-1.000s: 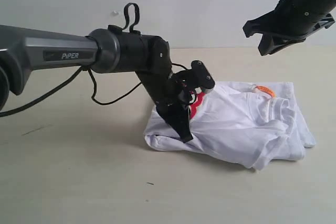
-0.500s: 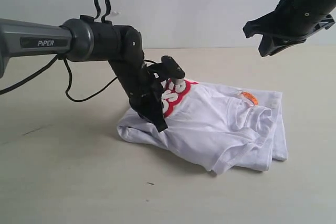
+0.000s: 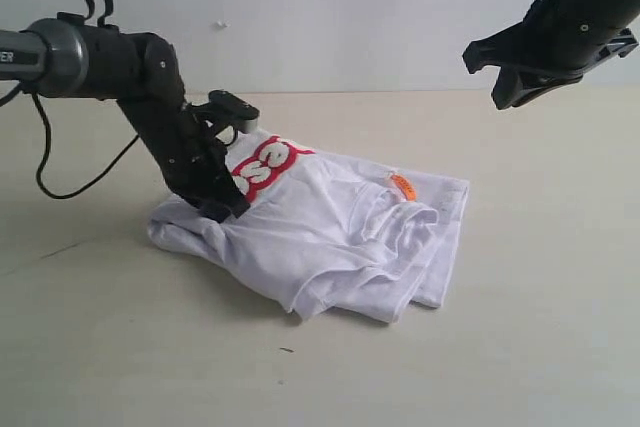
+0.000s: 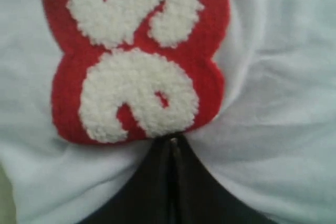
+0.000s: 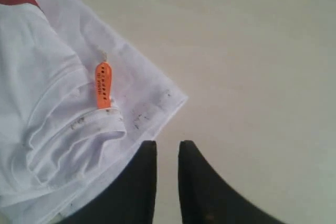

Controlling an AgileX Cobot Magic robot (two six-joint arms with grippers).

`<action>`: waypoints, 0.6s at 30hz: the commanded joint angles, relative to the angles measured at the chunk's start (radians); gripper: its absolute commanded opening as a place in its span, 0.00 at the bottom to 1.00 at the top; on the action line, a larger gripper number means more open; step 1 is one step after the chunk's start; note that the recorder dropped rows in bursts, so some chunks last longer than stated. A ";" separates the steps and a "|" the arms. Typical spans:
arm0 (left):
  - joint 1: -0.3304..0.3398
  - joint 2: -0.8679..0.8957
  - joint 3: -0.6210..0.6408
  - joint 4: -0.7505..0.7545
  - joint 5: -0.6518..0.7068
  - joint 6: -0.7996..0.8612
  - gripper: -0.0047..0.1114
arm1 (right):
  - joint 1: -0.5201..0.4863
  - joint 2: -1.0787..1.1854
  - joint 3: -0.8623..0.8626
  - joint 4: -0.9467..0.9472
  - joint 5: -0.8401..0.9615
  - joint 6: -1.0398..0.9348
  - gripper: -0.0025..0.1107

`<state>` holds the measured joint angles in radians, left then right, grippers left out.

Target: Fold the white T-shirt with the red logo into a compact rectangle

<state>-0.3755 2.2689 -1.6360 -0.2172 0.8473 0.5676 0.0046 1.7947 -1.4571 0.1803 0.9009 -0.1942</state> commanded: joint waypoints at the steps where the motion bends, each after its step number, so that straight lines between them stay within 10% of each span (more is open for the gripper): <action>1: 0.036 -0.017 0.045 0.040 -0.041 -0.026 0.04 | -0.005 -0.010 -0.007 0.003 -0.007 -0.004 0.18; 12: 0.046 -0.174 0.057 -0.181 -0.254 0.033 0.04 | 0.016 0.039 0.019 0.165 0.212 -0.191 0.04; 18: 0.087 -0.176 0.057 -0.268 -0.290 0.023 0.04 | 0.079 0.093 0.166 0.155 -0.038 -0.170 0.02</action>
<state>-0.3036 2.0890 -1.5784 -0.4595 0.5589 0.5929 0.0589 1.8679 -1.3460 0.3255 0.9928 -0.3558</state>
